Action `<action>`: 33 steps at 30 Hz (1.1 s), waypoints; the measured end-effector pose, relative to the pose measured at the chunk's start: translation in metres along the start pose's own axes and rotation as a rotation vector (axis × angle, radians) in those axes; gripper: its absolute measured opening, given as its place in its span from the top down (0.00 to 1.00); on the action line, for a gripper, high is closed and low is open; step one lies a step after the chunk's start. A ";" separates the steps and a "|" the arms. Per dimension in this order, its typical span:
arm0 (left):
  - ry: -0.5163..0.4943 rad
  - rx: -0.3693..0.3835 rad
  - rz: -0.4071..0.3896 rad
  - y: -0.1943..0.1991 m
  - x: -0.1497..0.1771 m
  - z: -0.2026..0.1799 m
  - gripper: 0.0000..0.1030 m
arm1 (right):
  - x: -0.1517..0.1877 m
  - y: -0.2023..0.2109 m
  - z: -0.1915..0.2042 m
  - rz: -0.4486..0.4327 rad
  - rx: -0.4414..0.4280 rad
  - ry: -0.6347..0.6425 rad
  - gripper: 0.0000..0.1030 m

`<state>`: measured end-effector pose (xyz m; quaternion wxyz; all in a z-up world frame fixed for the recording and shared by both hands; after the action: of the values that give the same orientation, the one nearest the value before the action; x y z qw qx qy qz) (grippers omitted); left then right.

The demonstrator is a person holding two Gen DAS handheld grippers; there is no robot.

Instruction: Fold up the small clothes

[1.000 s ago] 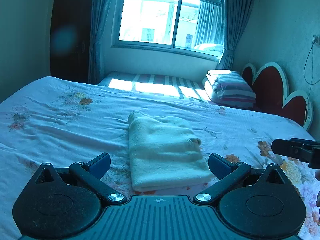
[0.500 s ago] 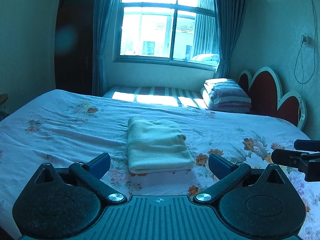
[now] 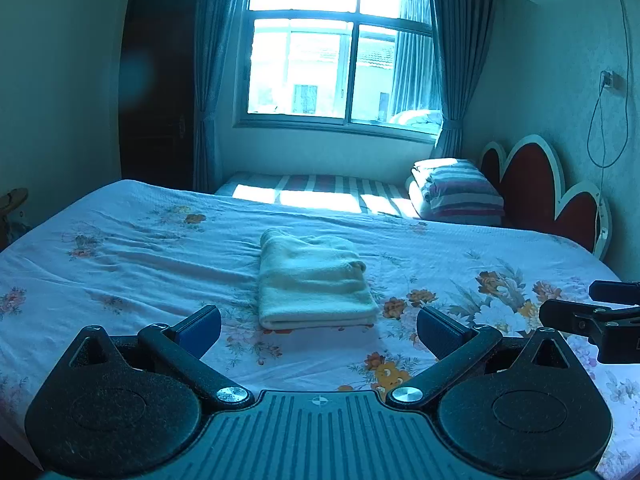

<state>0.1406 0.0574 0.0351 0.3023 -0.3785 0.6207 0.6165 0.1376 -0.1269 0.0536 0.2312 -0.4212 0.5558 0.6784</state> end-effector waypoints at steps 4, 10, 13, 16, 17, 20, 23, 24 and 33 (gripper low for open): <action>0.001 0.003 -0.014 0.006 -0.004 0.001 0.00 | -0.002 0.004 0.003 -0.011 -0.006 -0.009 0.00; -0.006 0.005 -0.024 0.009 -0.007 0.000 0.00 | -0.009 0.006 0.009 -0.026 -0.008 -0.004 0.00; -0.008 0.005 -0.030 0.009 -0.009 0.001 0.00 | -0.010 0.005 0.010 -0.027 -0.009 -0.010 0.00; -0.011 0.005 -0.031 0.009 -0.010 0.002 0.00 | -0.012 0.004 0.013 -0.029 -0.008 -0.004 0.00; -0.013 0.005 -0.031 0.009 -0.010 0.002 0.00 | -0.013 0.003 0.014 -0.029 -0.008 -0.004 0.00; -0.020 0.009 -0.035 0.010 -0.012 0.000 0.00 | -0.014 0.004 0.014 -0.034 -0.007 -0.011 0.00; -0.023 0.016 -0.038 0.011 -0.014 -0.002 0.00 | -0.015 0.004 0.013 -0.037 -0.004 -0.016 0.00; -0.024 0.017 -0.038 0.010 -0.014 -0.003 0.00 | -0.015 0.004 0.013 -0.037 -0.001 -0.017 0.00; -0.030 0.025 -0.041 0.007 -0.018 -0.004 0.00 | -0.016 0.002 0.009 -0.037 0.011 -0.027 0.00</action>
<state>0.1442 0.0545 0.0541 0.3287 -0.3780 0.6158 0.6082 0.1417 -0.1165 0.0686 0.2534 -0.4209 0.5484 0.6767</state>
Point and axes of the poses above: each gripper's, at about its wrist camera, not at the fingertips, and y roughly against the way its jaws point, z to its left, x to its underside, the point moved 10 cm from there along -y, roughly the way its jaws point, and after that the axes turned 7 degrees about z, right-handed, at the moved point
